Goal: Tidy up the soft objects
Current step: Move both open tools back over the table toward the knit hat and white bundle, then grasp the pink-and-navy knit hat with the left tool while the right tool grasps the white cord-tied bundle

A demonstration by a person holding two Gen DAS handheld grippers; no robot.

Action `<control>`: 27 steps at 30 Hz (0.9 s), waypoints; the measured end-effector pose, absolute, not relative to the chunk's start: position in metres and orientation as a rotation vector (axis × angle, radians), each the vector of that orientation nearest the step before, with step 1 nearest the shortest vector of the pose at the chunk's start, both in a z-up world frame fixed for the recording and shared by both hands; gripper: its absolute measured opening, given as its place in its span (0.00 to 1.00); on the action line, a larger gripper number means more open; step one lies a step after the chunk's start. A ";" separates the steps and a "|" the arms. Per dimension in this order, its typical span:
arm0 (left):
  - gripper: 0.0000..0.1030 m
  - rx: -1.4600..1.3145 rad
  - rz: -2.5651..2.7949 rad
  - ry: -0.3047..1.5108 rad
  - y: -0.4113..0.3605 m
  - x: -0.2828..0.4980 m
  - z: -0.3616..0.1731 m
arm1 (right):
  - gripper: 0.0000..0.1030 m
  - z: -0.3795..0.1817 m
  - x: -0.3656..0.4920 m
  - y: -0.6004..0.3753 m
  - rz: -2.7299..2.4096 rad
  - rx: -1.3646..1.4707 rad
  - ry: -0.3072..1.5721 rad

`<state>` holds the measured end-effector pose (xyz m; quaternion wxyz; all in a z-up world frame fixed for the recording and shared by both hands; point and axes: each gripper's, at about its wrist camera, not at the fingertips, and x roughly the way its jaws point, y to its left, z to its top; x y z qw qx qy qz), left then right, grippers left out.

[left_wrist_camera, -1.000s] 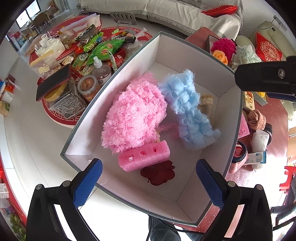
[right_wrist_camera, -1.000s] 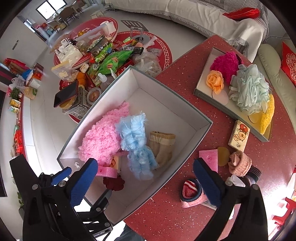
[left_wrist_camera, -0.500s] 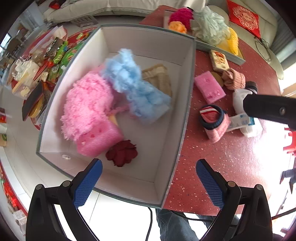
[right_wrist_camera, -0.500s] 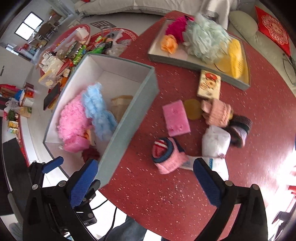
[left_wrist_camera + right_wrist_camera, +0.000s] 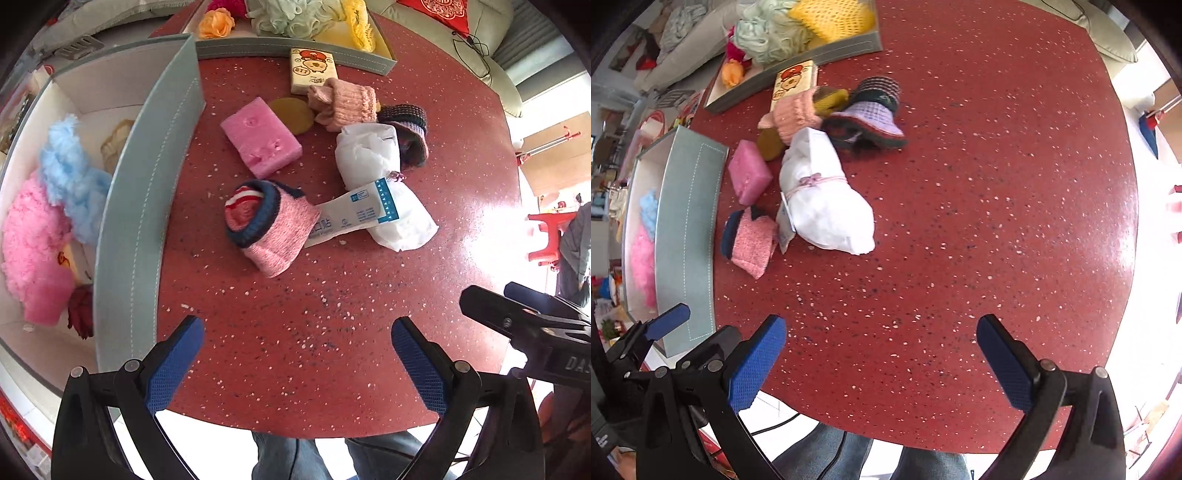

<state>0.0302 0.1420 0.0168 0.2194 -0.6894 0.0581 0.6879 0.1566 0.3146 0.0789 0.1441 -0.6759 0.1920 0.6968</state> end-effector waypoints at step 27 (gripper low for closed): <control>0.99 -2.326 2.127 -0.271 0.120 -0.053 -0.080 | 0.94 -0.008 0.058 0.337 1.928 -1.984 0.923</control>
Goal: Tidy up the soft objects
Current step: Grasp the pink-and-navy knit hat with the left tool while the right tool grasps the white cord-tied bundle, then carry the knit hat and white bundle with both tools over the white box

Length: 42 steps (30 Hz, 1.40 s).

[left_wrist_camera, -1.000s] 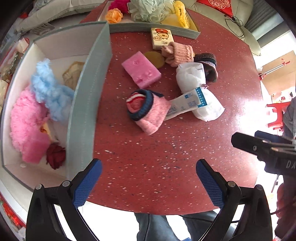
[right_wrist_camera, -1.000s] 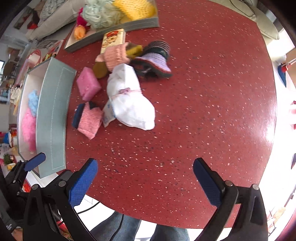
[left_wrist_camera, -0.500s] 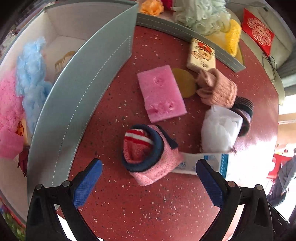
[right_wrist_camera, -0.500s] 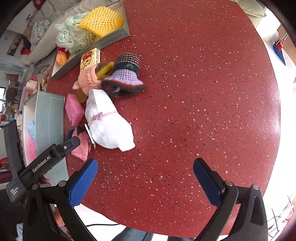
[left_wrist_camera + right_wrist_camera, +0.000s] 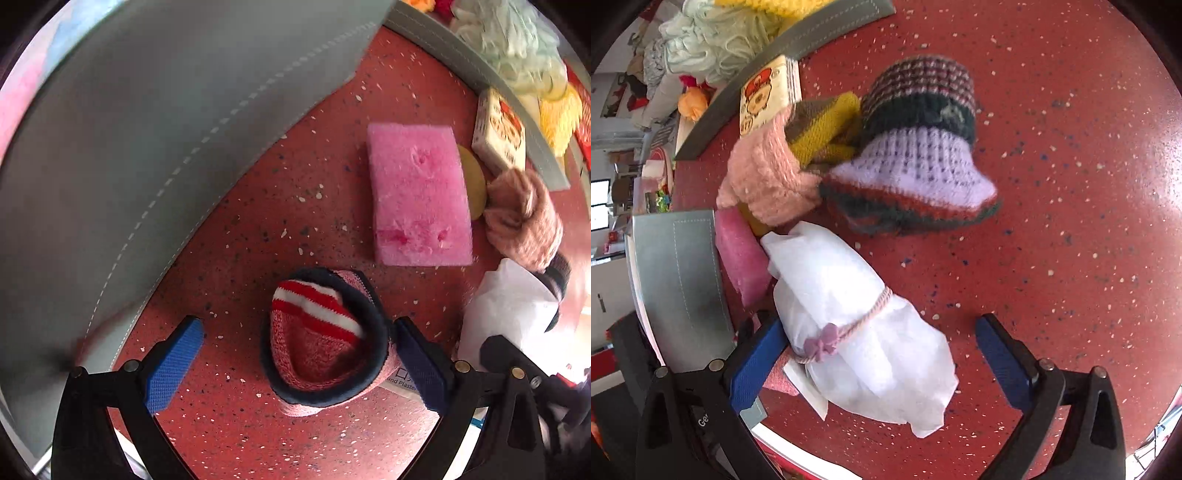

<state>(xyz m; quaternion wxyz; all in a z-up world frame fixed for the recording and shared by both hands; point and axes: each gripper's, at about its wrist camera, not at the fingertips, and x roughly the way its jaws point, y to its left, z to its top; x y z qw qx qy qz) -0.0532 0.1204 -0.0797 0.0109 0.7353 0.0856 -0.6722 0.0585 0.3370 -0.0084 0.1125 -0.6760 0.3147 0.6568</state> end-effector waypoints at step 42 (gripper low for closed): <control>0.50 2.675 -2.459 -0.961 0.191 0.099 -0.036 | 0.60 0.048 0.275 0.283 1.864 -2.055 0.641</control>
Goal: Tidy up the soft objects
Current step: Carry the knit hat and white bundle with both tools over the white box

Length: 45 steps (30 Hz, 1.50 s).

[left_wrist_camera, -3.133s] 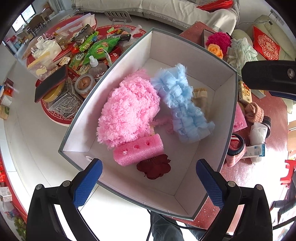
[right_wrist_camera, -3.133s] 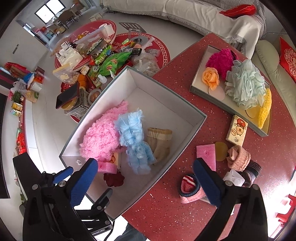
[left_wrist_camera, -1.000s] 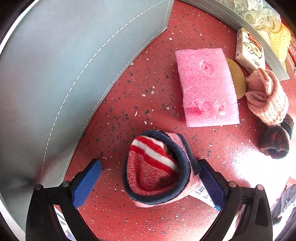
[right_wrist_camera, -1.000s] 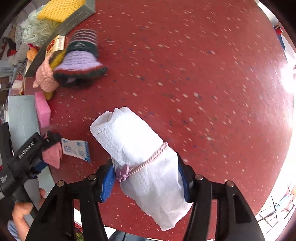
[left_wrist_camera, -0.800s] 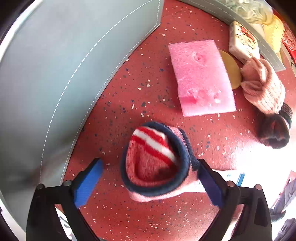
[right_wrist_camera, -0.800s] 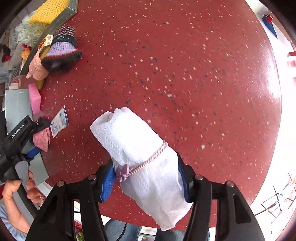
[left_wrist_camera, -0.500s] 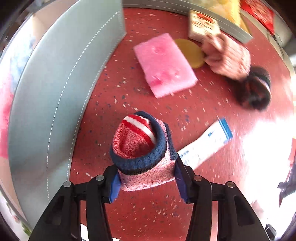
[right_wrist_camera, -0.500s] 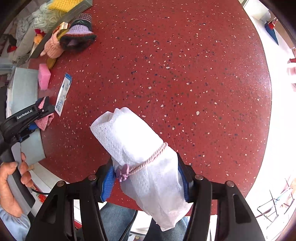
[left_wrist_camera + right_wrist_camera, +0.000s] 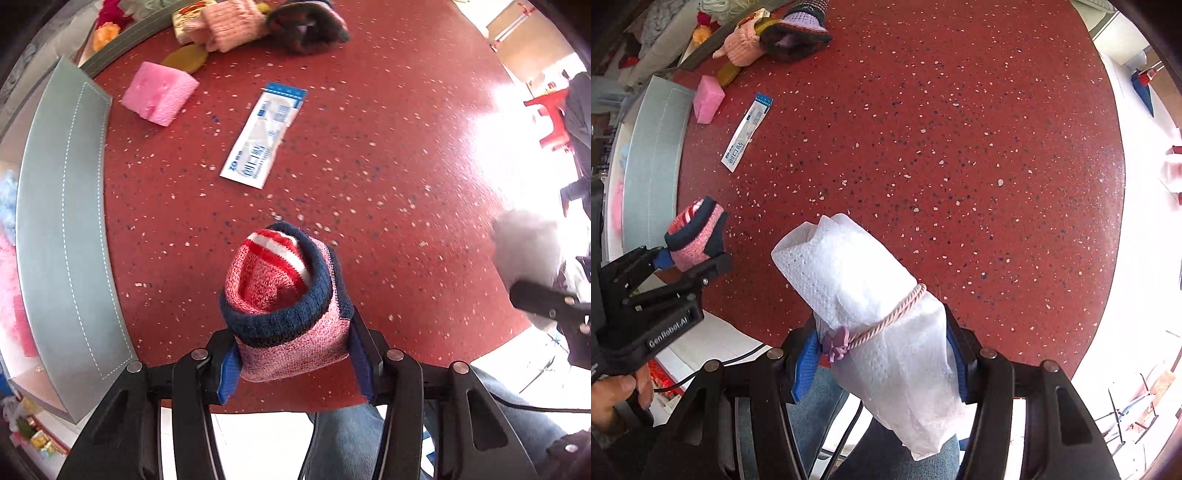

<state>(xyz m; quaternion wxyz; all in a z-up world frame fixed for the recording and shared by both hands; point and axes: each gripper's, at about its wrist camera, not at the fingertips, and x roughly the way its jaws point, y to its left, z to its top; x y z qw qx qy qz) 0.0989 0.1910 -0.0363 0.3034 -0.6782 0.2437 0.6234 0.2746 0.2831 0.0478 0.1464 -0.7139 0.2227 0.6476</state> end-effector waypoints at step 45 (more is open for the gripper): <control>0.50 -1.541 1.745 0.574 0.140 0.074 0.032 | 0.60 0.100 0.194 0.265 1.965 -2.022 0.350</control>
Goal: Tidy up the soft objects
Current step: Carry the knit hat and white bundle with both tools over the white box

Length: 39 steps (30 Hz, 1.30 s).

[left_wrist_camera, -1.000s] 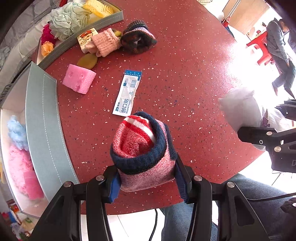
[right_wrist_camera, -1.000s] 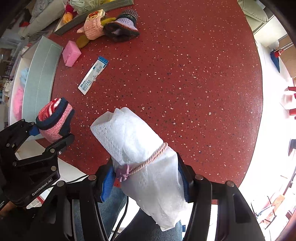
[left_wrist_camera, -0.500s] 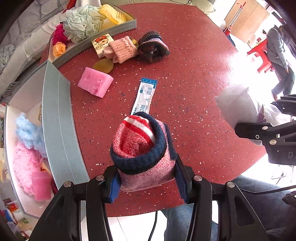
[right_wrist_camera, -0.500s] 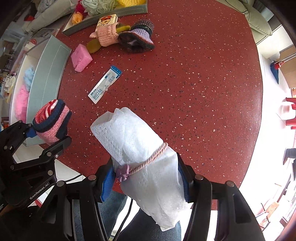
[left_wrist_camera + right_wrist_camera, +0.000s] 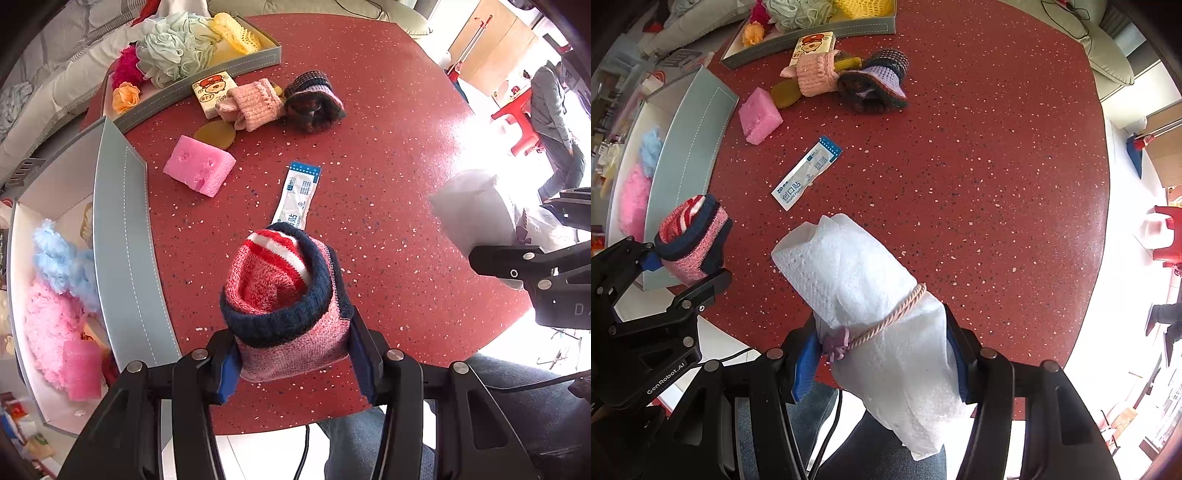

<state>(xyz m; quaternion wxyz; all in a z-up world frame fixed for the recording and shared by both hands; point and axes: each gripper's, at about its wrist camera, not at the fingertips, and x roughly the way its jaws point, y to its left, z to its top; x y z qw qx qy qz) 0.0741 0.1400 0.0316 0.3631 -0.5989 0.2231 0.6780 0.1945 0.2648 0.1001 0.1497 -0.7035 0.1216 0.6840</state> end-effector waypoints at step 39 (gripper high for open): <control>0.50 -1.553 2.028 0.218 0.061 0.016 0.058 | 0.60 0.126 0.125 0.222 2.089 -2.017 0.061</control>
